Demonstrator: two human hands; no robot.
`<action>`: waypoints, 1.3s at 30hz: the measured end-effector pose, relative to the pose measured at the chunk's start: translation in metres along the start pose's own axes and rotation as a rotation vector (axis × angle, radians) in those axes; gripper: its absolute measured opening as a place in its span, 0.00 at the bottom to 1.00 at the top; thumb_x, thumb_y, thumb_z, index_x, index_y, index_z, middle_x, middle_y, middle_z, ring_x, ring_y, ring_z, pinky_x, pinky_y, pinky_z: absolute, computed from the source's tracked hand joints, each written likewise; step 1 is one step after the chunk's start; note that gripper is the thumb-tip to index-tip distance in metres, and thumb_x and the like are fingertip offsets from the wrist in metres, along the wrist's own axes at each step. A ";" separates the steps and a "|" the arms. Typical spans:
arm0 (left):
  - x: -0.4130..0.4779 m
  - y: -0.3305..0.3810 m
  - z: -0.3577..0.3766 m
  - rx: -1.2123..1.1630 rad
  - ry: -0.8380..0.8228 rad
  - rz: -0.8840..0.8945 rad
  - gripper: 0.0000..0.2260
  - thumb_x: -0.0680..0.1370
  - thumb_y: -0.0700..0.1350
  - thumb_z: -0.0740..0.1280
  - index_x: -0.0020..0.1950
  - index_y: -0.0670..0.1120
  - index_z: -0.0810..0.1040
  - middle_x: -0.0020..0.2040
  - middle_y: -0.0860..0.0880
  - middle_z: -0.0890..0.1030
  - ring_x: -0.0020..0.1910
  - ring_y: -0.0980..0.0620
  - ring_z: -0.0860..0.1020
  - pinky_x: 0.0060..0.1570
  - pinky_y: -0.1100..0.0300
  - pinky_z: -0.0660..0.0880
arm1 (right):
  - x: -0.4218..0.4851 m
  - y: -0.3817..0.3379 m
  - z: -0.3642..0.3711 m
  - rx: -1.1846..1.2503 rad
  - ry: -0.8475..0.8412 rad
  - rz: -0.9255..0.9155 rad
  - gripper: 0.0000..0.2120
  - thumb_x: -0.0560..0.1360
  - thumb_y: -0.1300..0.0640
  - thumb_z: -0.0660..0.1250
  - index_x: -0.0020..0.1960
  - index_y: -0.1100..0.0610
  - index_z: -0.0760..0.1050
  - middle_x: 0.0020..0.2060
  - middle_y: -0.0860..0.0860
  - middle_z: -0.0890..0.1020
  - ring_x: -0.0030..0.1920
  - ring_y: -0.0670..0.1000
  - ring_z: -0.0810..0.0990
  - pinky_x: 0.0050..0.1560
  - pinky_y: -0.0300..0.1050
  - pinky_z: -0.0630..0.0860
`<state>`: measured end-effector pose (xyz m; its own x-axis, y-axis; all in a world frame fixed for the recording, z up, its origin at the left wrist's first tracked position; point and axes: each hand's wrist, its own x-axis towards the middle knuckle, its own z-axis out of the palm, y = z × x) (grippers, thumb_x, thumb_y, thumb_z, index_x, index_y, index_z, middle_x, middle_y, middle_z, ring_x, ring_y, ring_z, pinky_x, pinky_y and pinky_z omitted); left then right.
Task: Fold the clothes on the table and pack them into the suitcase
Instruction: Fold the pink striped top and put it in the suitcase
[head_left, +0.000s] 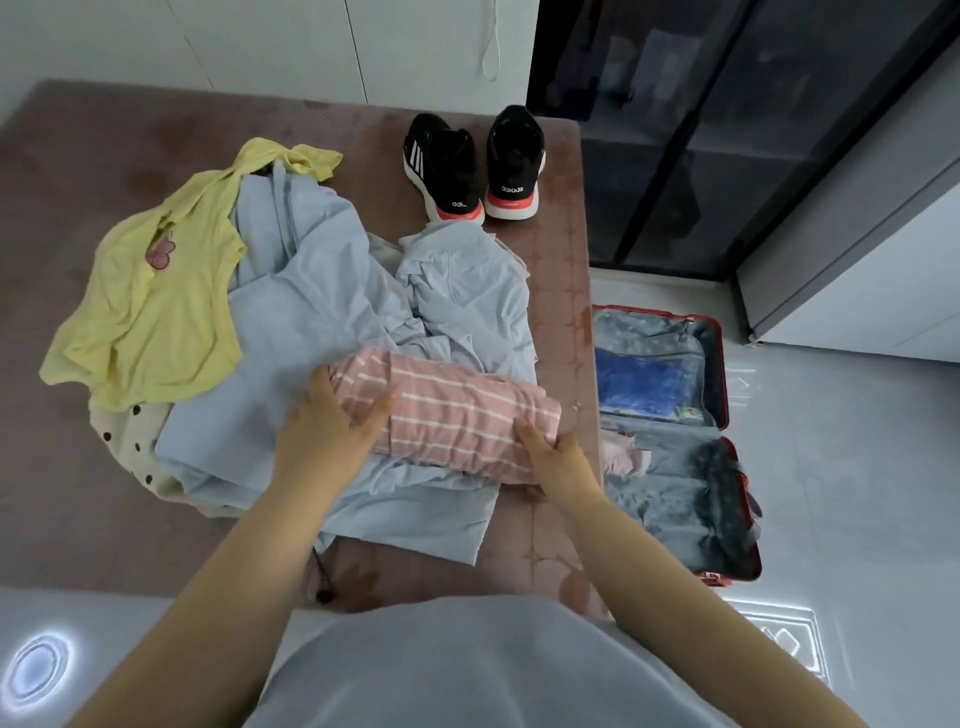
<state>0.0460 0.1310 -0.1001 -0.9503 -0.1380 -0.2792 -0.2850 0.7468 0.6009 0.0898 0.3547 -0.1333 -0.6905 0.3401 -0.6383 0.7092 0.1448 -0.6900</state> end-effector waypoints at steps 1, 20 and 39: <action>-0.004 0.000 0.002 0.020 -0.013 -0.033 0.39 0.70 0.66 0.63 0.71 0.42 0.59 0.66 0.40 0.71 0.62 0.37 0.72 0.61 0.43 0.69 | 0.001 0.000 -0.003 0.000 -0.025 0.033 0.25 0.75 0.43 0.64 0.59 0.64 0.68 0.48 0.55 0.74 0.48 0.55 0.75 0.48 0.49 0.75; -0.083 0.054 0.105 -0.103 -0.185 0.020 0.28 0.69 0.51 0.74 0.63 0.41 0.69 0.62 0.41 0.75 0.60 0.40 0.73 0.51 0.51 0.68 | -0.044 0.115 -0.119 0.775 -0.146 0.231 0.12 0.70 0.67 0.70 0.53 0.64 0.76 0.48 0.61 0.83 0.46 0.58 0.83 0.45 0.52 0.81; -0.132 0.190 0.362 -0.312 -0.387 -0.247 0.16 0.72 0.47 0.72 0.55 0.45 0.73 0.51 0.45 0.79 0.53 0.44 0.78 0.47 0.56 0.71 | 0.060 0.218 -0.367 0.758 -0.123 0.319 0.13 0.71 0.67 0.67 0.55 0.70 0.76 0.47 0.63 0.83 0.43 0.58 0.84 0.39 0.46 0.81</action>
<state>0.1630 0.5264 -0.2201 -0.7517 0.0087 -0.6595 -0.5731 0.4862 0.6597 0.2546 0.7478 -0.1968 -0.5143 0.1490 -0.8446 0.6158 -0.6213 -0.4845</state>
